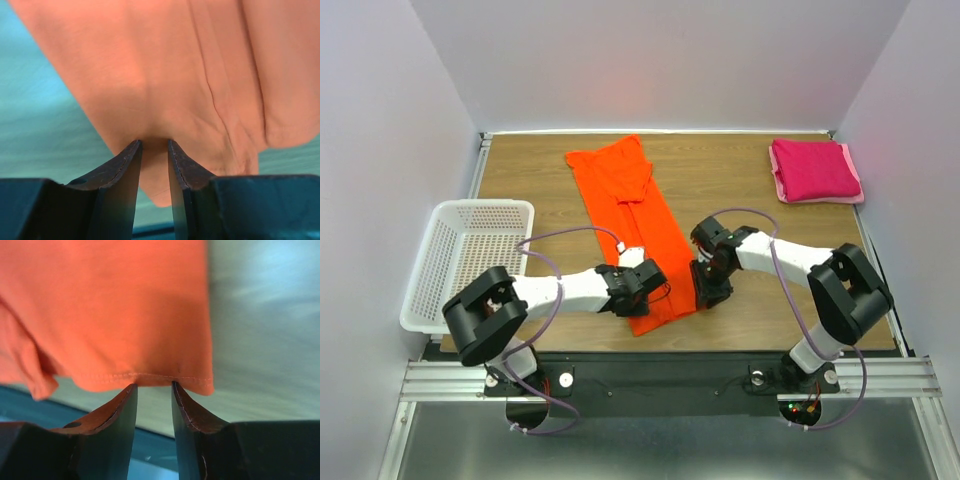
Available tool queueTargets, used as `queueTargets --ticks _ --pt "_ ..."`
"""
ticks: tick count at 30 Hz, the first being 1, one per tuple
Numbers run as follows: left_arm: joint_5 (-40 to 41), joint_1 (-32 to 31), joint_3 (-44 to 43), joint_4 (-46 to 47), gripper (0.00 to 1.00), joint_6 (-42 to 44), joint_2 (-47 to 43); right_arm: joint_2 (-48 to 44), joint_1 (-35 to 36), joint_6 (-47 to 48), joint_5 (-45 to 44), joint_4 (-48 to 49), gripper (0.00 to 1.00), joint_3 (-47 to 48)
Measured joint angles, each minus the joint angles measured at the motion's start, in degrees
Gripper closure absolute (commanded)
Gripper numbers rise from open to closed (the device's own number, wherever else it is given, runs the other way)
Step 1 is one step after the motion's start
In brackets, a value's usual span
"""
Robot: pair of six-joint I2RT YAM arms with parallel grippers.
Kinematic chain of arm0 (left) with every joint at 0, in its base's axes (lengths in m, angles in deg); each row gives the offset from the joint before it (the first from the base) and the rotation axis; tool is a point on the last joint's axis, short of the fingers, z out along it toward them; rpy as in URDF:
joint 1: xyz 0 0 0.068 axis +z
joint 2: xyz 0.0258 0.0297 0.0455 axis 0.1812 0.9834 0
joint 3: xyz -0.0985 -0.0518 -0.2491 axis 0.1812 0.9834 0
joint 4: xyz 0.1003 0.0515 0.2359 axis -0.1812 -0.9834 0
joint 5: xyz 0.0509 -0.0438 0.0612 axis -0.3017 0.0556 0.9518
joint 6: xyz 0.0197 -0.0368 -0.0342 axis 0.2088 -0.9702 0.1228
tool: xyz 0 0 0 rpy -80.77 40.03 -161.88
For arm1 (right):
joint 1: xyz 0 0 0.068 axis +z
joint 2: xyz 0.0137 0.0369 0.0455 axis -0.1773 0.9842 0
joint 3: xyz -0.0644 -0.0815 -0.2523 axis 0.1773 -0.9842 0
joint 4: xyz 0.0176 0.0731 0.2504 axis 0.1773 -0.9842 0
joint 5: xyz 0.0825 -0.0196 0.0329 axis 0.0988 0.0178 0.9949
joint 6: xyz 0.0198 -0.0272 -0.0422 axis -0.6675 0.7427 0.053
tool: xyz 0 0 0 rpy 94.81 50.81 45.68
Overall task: Fold and stack the t-shirts
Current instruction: Fold the tshirt
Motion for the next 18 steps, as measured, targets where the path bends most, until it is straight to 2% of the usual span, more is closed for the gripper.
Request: queueTargets --ticks 3,8,12,18 --pt "-0.2 0.0 2.64 -3.34 0.5 -2.25 -3.58 -1.03 2.82 -0.92 1.31 -0.22 0.6 -0.66" --pt "-0.11 -0.2 3.43 -10.27 0.35 -6.73 -8.83 -5.42 2.95 -1.84 -1.66 -1.75 0.48 0.74" --pt "0.0 -1.68 3.37 -13.25 0.34 -11.19 -12.48 -8.85 1.29 -1.57 -5.03 -2.73 0.44 3.93" --pt "-0.28 -5.75 3.43 -15.74 0.37 -18.82 -11.58 -9.57 -2.84 -0.28 -6.95 -3.56 0.44 3.76"
